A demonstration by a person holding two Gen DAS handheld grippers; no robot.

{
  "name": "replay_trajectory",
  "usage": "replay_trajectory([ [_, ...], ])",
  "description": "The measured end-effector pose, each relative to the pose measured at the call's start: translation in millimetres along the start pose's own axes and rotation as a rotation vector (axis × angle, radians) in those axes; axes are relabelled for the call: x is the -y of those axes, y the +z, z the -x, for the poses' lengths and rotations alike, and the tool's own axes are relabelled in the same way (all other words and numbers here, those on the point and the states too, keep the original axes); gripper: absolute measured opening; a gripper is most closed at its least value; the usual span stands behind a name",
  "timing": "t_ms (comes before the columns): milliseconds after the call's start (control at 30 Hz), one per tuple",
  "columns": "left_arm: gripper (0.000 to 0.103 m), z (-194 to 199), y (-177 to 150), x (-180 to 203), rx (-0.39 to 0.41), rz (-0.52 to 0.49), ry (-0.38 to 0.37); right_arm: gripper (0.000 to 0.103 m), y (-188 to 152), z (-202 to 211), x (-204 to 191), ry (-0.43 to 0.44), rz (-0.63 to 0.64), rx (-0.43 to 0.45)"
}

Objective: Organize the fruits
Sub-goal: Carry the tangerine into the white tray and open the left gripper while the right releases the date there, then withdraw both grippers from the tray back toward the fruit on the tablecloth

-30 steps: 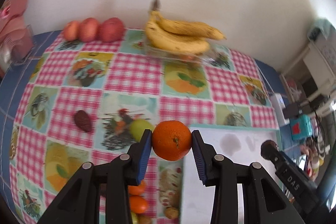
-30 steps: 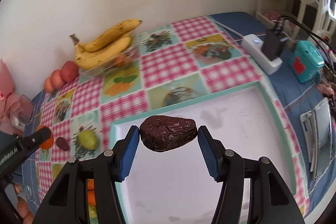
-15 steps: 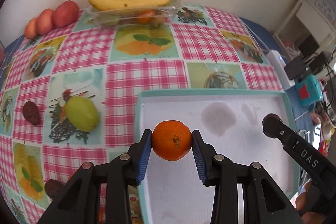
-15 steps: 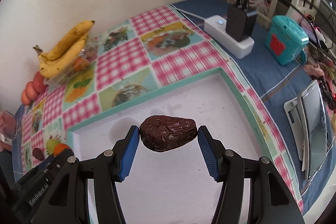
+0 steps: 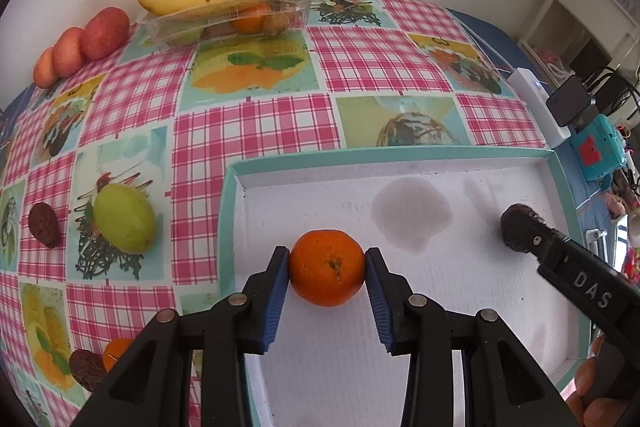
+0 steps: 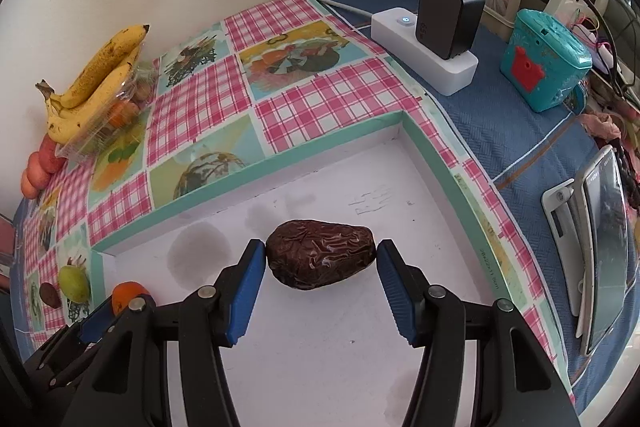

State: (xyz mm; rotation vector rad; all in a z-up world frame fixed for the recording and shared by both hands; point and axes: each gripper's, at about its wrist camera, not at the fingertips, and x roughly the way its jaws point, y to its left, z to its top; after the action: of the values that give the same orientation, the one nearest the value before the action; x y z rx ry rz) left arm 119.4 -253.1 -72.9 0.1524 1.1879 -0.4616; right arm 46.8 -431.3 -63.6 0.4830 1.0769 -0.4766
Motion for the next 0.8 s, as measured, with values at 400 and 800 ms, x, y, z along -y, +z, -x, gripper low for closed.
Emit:
replay_trajectory([
  [400, 0.041, -1.4, 0.3, -2.3, -0.017, 0.017, -0.011, 0.059, -0.9, -4.9, -1.5, -0.002, 0.002, -0.014],
  [800, 0.068, 13.3, 7.2, -6.6, -0.004, 0.014, 0.006, 0.069, 1.6, -2.6, -4.0, -0.019, 0.022, 0.004],
])
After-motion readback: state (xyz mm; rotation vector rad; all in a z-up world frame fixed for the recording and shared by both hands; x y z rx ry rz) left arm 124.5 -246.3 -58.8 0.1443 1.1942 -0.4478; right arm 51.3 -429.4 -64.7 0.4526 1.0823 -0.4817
